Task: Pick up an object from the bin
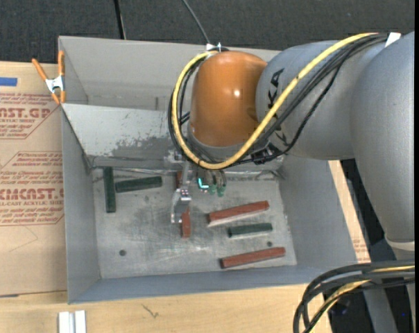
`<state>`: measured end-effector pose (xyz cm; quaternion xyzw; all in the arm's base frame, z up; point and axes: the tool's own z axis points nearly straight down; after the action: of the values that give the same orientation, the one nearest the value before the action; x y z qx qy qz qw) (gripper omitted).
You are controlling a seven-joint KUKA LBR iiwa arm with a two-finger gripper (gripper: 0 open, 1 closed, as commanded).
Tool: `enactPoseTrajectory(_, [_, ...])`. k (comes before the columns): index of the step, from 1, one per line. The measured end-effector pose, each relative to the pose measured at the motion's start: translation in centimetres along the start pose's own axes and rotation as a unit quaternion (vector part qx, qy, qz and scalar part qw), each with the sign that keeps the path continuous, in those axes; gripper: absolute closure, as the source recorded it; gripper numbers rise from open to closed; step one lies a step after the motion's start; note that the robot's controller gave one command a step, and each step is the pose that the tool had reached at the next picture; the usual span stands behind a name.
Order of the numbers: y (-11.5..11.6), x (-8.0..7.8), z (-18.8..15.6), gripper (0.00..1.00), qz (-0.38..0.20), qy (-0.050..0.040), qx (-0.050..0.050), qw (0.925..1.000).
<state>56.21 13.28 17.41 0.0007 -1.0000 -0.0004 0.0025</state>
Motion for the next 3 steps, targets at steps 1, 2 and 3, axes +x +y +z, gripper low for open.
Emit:
enactPoseTrajectory(1, [0.0, -0.2, -0.3, 0.0, 0.001, -0.003, 0.0, 1.0])
enactPoseTrajectory(2, [-8.3, -0.7, 10.0, 1.0, -0.027, -0.003, 0.001, 0.9996])
enactPoseTrajectory(3, [-8.2, -0.8, 10.1, 0.0, -0.027, -0.008, -0.001, 0.9996])
